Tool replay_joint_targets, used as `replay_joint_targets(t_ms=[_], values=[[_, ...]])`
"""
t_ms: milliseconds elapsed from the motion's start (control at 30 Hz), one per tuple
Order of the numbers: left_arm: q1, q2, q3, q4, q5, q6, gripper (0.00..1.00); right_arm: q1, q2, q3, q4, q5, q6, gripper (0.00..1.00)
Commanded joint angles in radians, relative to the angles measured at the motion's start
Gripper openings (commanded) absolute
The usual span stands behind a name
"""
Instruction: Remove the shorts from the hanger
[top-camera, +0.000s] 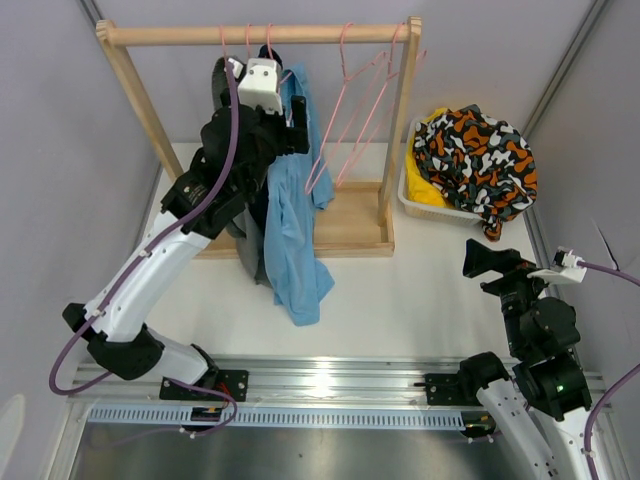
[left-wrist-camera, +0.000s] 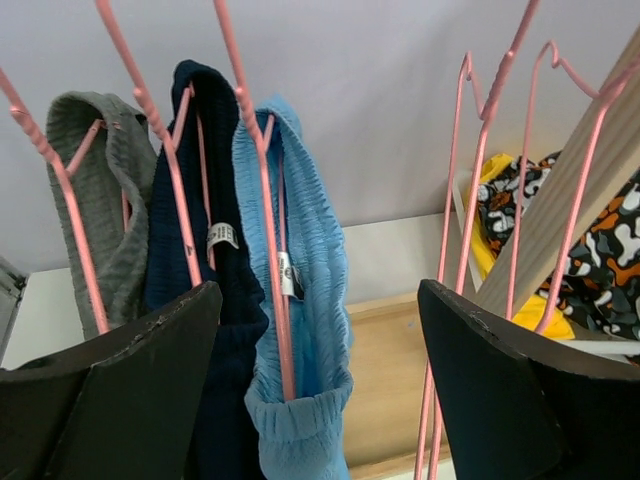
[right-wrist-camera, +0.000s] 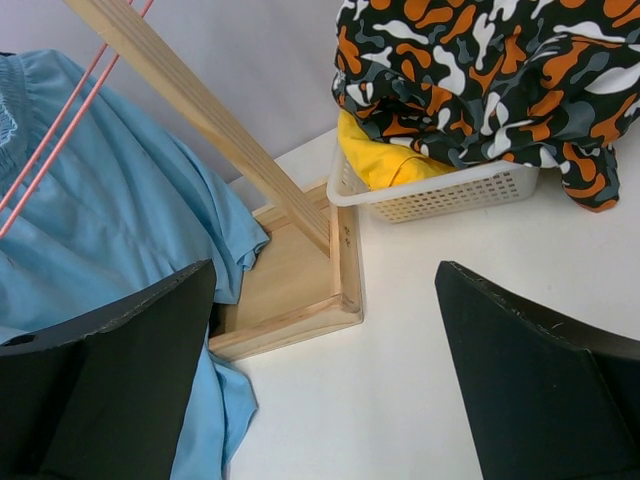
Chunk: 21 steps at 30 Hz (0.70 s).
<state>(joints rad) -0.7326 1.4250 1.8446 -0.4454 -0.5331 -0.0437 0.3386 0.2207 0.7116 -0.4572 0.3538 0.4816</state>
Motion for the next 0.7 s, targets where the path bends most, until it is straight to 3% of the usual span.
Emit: replay_joint_targets(t_ms=[0, 333, 533, 667], values=[[0.016, -0.003, 0.047, 0.011, -0.022, 0.024, 0.86, 0.004, -0.011, 0.035, 0.008, 0.002, -0.005, 0.99], [0.078, 0.038, 0.001, 0.008, 0.045, -0.016, 0.84, 0.004, -0.001, 0.032, 0.017, 0.001, -0.012, 1.0], [0.117, 0.077, -0.004, 0.013, 0.108, -0.051, 0.66, 0.004, 0.0, 0.029, 0.02, 0.001, -0.018, 0.99], [0.117, 0.086, -0.005, 0.019, 0.122, -0.059, 0.45, 0.004, 0.005, 0.026, 0.026, -0.001, -0.02, 0.99]])
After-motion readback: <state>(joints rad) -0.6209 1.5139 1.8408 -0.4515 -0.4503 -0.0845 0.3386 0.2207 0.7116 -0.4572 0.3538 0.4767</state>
